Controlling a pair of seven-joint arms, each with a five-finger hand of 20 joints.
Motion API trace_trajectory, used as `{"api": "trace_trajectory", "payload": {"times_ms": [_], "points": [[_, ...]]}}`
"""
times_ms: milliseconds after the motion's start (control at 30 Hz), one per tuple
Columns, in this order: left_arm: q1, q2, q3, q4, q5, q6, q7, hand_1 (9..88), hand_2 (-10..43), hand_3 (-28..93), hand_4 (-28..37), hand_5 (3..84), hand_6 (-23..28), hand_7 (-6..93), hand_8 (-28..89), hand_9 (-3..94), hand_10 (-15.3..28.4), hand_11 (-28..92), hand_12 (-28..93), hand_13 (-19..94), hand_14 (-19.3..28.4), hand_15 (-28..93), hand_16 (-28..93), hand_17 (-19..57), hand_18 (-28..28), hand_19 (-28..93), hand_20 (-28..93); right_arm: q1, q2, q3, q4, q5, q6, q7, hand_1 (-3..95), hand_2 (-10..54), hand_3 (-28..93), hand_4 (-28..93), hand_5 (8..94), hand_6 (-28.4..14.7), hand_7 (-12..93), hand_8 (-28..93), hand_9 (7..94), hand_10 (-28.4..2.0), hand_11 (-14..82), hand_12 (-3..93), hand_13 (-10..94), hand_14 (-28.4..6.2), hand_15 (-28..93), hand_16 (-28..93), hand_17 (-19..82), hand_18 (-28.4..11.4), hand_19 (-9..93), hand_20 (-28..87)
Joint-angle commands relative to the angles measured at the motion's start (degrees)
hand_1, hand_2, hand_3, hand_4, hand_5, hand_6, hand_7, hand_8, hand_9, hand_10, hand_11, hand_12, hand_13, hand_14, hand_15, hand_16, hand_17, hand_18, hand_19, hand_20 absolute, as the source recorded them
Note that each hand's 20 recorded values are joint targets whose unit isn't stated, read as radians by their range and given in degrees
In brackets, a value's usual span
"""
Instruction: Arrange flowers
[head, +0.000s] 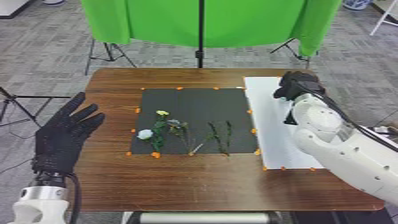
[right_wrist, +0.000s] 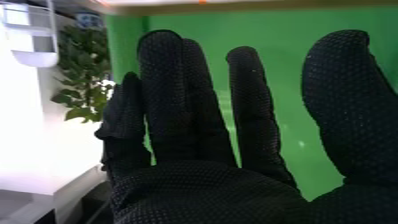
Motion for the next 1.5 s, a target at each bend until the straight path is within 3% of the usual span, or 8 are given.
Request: {"api": "trace_trajectory", "payload": {"times_ms": [33,267,433,533,700,1200,1367,1500], "points": [[0.47,-0.17,0.77,0.06,-0.36,0.39,0.07,24.1,5.7,80,-24.0,35.9,8.0,12.7,-10,34.8,19.2,23,11,27,27.5,51,-7,-5.8,28.4,53,24,2.07,-1.25,-4.78,3.67,-0.42,-0.97,1.13,33.9,-9.5,79,-28,53.2,2.5,16,-14,57.0,-17.6,20.6,14.1,53,-13.3,69,8,20,-24.2,84,44],[-0.09,-0.40,0.90,0.31,-0.24,0.02,-0.33,24.1,5.7,80,-23.9,35.9,8.0,12.9,-10,34.8,19.2,23,11,27,27.6,51,-7,-5.8,28.4,53,24,4.39,-2.84,-7.05,7.13,-0.25,-3.45,2.00,34.2,-9.5,79,-28,52.6,2.9,17,-14,57.0,-17.4,20.7,14.1,53,-13.1,69,8,20,-24.2,84,44],[-0.18,-0.40,0.97,0.35,-0.30,0.05,-0.48,24.0,5.7,80,-23.9,35.9,8.0,12.8,-10,34.7,19.1,23,11,27,27.5,51,-7,-5.8,28.4,53,24,4.93,-2.77,-9.91,9.19,-1.30,0.09,2.64,37.1,-9.5,80,-28,57.3,3.6,18,-14,61.7,-15.1,22.5,14.3,57,-11.0,67,8,22,-23.7,85,44],[-0.22,-0.69,0.93,0.36,-0.09,-0.15,-0.91,24.1,5.7,80,-23.9,35.9,8.0,12.8,-10,34.7,19.2,23,11,27,27.6,51,-7,-5.8,28.4,53,25,5.78,-2.37,-13.12,10.57,-3.30,4.48,3.35,42.9,-9.5,79,-28,64.4,3.6,20,-12,68.9,-11.6,24.8,14.8,64,-7.6,63,13,25,-22.6,87,43],[-0.44,-1.16,0.83,0.42,0.21,-0.34,-1.44,24.1,5.7,80,-23.9,36.0,8.0,12.8,-10,34.7,19.2,23,11,27,27.5,51,-7,-5.7,28.4,53,25,8.04,-1.51,-18.56,11.84,-5.75,13.72,4.32,57.3,-9.5,67,-28,81.0,3.0,26,-1,89.1,-6.1,11.5,32.6,77,-1.3,53,26,33,-19.9,92,38],[-0.49,-1.52,0.92,0.51,0.51,-0.70,-1.48,24.0,5.6,80,-23.9,36.0,8.1,12.8,-10,34.7,19.2,23,11,27,27.6,51,-7,-5.7,28.4,53,25,13.66,1.09,-24.61,8.28,-11.19,26.72,6.77,58.6,-9.5,71,-28,88.9,2.0,21,4,93.7,-6.3,17.4,31.9,85,-2.4,53,28,38,-21.1,93,41],[-0.08,-0.99,1.05,0.46,0.15,-0.45,-0.69,24.1,5.7,80,-24.0,36.0,8.1,12.8,-10,34.8,19.2,23,11,27,27.5,51,-7,-5.7,28.4,53,25,10.71,2.02,-19.55,6.21,-9.78,18.32,9.95,53.3,-9.5,74,-28,82.3,1.5,24,1,91.8,-6.6,14.1,34.5,79,-2.8,58,25,35,-21.2,93,41],[0.18,-0.66,1.02,0.36,-0.13,-0.03,-0.11,24.1,5.7,80,-23.9,36.0,8.2,12.7,-10,34.8,19.2,23,11,27,27.5,51,-7,-5.7,28.4,53,25,6.01,1.76,-12.17,4.42,-6.45,9.26,10.46,37.2,-9.5,81,-28,65.0,0.4,19,-13,76.9,-12.9,30.0,17.8,70,-8.0,65,14,29,-23.3,92,41]]}}
